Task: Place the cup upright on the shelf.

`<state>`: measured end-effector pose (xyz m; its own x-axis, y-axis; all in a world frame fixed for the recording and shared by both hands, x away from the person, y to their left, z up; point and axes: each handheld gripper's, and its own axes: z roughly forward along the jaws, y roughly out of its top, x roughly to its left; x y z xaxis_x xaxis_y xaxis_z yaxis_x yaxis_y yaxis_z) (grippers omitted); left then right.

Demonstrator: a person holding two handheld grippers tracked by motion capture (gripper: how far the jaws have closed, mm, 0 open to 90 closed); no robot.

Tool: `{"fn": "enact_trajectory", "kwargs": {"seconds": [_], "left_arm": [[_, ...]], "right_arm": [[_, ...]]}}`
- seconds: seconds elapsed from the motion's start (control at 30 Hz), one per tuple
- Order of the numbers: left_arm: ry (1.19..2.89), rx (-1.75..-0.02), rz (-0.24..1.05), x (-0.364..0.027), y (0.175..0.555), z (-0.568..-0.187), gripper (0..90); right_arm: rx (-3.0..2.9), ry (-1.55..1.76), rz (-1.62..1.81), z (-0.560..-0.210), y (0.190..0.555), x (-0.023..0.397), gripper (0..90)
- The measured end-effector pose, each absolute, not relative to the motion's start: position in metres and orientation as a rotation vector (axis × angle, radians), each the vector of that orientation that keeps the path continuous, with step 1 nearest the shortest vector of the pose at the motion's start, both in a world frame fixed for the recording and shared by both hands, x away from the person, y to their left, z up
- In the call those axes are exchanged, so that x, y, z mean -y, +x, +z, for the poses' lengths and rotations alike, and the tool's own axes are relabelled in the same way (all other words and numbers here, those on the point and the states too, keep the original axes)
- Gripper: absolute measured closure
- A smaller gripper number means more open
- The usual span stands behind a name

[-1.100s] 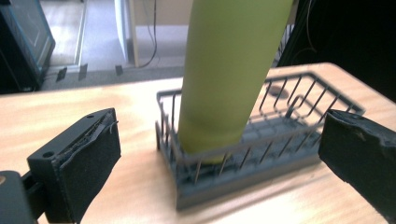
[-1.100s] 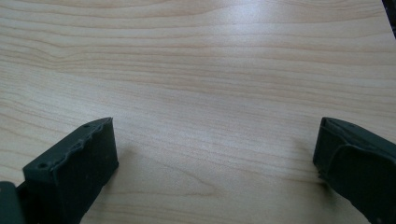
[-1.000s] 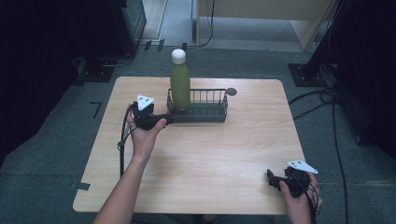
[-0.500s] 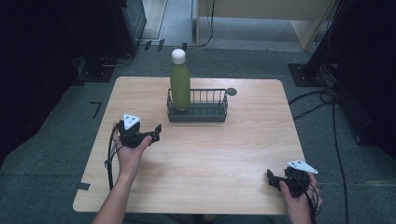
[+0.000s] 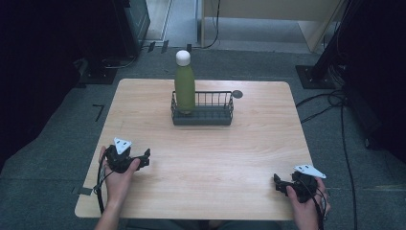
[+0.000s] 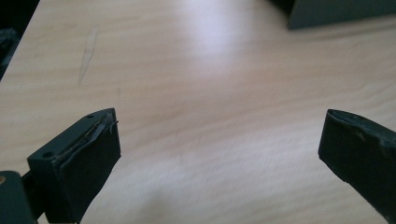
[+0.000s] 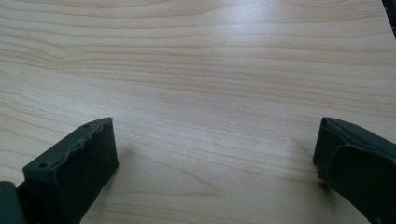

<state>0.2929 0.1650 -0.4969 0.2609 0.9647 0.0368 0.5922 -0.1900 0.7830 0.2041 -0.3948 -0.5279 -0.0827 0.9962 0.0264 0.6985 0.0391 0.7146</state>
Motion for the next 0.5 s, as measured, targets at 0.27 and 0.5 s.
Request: {"fn": "enact_trajectory", "kwargs": {"seconds": [0.27, 0.5], "left_arm": [[1.982, -1.443, 0.717, -0.182, 0.276, -0.51, 0.0], [1.992, -1.489, 0.651, -0.19, 0.266, -0.517, 0.0]], "right_arm": [[-1.833, 1.707, 0.798, -0.528, 0.204, 0.395, 0.0], [-1.834, 1.706, 0.798, -0.528, 0.204, 0.395, 0.0]]}}
